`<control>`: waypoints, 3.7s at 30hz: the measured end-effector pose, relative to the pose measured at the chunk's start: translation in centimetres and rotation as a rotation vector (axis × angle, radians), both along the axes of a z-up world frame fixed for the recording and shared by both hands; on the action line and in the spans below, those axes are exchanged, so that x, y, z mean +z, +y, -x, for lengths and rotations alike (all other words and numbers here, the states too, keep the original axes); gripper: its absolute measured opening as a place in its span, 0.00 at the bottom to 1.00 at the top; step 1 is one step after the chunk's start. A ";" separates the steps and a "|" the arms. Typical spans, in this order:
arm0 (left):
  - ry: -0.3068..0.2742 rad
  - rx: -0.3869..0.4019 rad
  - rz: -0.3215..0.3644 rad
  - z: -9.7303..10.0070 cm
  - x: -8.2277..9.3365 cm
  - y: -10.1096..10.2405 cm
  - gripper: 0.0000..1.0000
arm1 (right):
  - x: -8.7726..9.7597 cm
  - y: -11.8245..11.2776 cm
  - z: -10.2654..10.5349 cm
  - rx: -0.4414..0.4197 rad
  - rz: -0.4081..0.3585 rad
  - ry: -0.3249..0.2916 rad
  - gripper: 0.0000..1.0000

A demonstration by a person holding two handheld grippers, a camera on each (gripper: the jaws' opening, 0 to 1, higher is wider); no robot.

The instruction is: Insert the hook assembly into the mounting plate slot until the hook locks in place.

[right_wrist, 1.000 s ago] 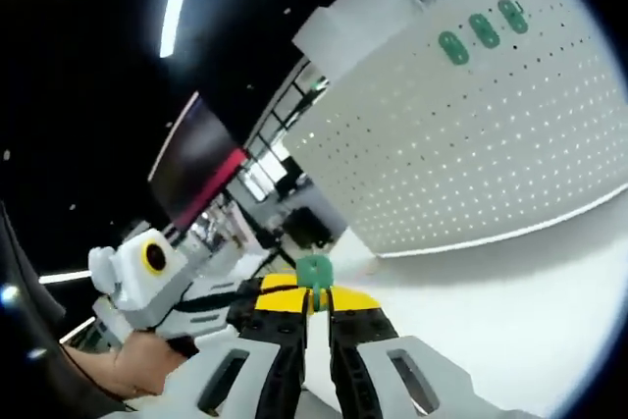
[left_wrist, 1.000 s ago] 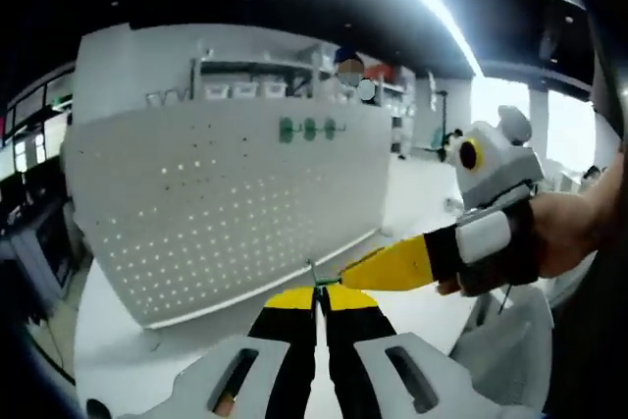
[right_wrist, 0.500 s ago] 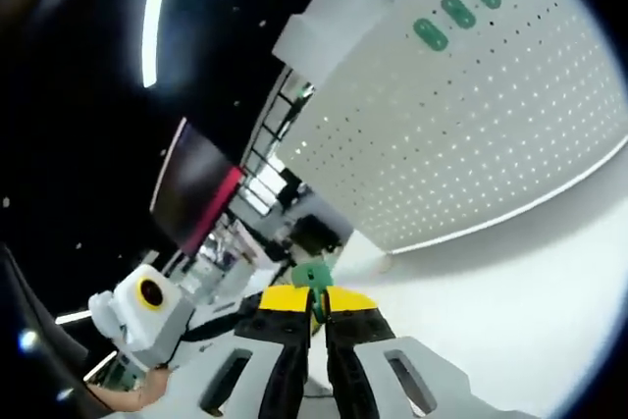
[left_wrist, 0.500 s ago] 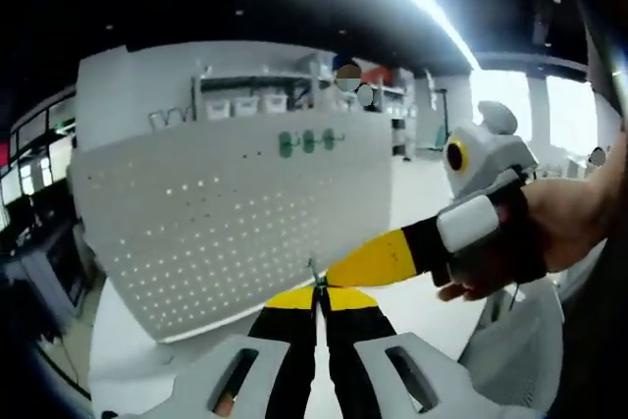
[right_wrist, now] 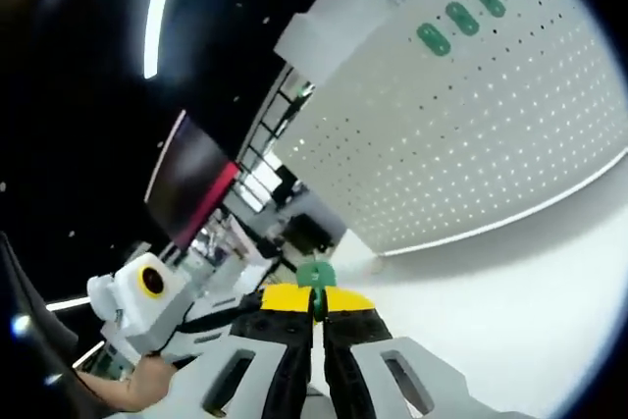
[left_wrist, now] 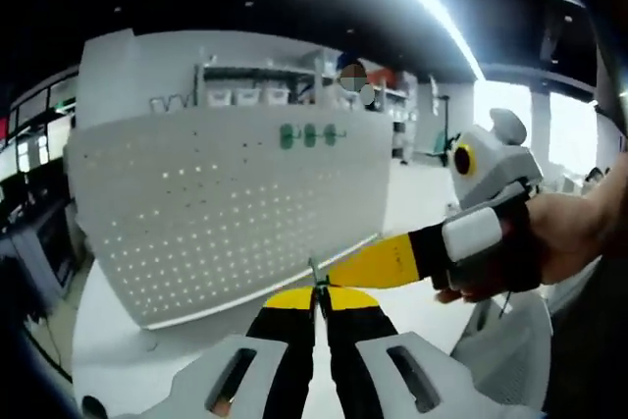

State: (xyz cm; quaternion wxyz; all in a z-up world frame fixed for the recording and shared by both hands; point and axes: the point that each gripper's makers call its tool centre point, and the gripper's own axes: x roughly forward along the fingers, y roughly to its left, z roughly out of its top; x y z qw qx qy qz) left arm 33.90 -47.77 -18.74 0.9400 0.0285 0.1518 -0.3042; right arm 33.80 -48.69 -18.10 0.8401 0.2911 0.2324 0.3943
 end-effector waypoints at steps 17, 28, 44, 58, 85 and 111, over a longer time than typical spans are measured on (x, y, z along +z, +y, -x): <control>0.071 -0.011 0.062 0.5 -2.1 0.7 0.41 | -0.4 -0.2 -0.2 0.029 0.098 -0.118 0.00; 0.063 0.052 0.051 -0.4 -2.5 1.4 0.82 | 0.6 -0.2 -0.8 0.019 0.064 -0.138 0.00; 0.060 0.036 0.065 -0.9 -2.0 0.7 1.00 | 0.9 -0.6 -1.8 0.020 0.144 -0.226 0.00; 0.050 0.009 0.100 -0.8 -1.0 0.3 1.00 | 2.7 -3.6 -5.6 -0.053 0.273 -0.380 0.00; 0.078 0.051 0.106 -1.2 -1.4 2.3 0.98 | 7.1 -14.4 -14.4 -0.342 0.311 -0.453 0.00; 0.105 0.052 0.109 -1.3 -2.2 2.3 0.97 | 8.8 -23.1 -19.5 -0.608 0.404 -0.473 0.00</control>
